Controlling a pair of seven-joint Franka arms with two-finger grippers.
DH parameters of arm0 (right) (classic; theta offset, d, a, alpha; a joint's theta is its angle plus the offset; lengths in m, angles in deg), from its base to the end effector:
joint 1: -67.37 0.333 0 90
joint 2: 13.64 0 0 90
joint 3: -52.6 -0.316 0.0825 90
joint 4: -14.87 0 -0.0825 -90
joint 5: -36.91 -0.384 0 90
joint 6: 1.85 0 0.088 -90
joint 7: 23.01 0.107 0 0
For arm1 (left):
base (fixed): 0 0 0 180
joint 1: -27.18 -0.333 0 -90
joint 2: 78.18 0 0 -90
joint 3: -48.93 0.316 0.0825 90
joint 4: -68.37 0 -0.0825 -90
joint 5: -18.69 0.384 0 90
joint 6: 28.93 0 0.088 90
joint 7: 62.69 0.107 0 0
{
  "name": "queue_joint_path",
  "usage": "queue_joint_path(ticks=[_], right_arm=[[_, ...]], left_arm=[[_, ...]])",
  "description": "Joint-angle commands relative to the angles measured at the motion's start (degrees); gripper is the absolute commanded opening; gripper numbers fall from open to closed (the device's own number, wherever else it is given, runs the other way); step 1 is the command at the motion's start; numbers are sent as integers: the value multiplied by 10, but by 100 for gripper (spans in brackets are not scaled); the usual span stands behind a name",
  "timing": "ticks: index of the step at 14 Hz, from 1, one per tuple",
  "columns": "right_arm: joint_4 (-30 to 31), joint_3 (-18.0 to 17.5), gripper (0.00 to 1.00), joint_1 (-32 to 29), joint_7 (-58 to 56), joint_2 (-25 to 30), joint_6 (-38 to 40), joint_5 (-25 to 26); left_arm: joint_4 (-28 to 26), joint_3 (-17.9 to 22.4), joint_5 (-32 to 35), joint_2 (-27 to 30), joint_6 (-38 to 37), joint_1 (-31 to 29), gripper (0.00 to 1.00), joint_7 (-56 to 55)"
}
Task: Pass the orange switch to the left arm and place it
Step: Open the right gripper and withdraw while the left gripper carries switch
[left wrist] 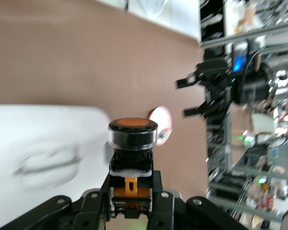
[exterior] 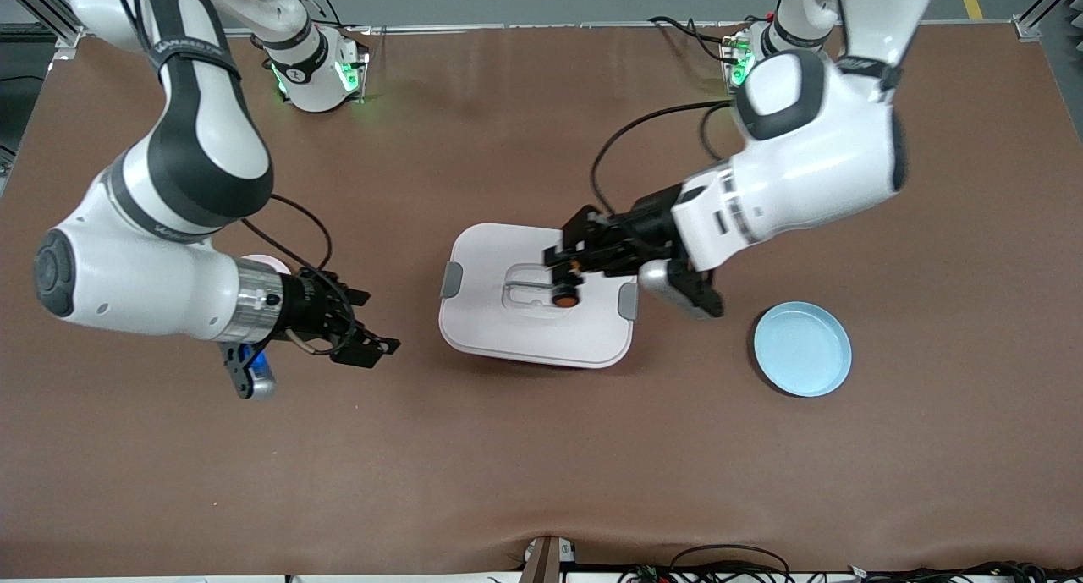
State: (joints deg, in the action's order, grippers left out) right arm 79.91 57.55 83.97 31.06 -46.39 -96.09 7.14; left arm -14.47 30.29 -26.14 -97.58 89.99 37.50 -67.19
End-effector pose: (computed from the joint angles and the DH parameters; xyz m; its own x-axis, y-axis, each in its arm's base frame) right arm 0.6857 0.2094 0.4834 0.6789 -0.6123 -0.4052 -0.7209 -0.6606 -0.2095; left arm 0.6037 -0.3348 0.5542 0.9953 -0.0700 0.0675 -0.0966 -0.6302 0.7704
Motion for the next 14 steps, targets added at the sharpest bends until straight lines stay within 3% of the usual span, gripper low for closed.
queue_joint_path(ticks=[1,7,12,14], right_arm=[[-18,-8,100,-22,-81,-2,58,60],[-20,-8,100,-55,-258,14,161,181],[-19,-7,100,-103,-425,44,224,227],[-19,-7,100,-114,-479,51,248,249]], left_arm=[[-25,-2,22,44,-97,-53,0,9],[-6,3,151,96,-244,-115,0,4],[38,8,319,95,-358,-116,0,-37],[43,17,333,95,-386,-129,0,-119]])
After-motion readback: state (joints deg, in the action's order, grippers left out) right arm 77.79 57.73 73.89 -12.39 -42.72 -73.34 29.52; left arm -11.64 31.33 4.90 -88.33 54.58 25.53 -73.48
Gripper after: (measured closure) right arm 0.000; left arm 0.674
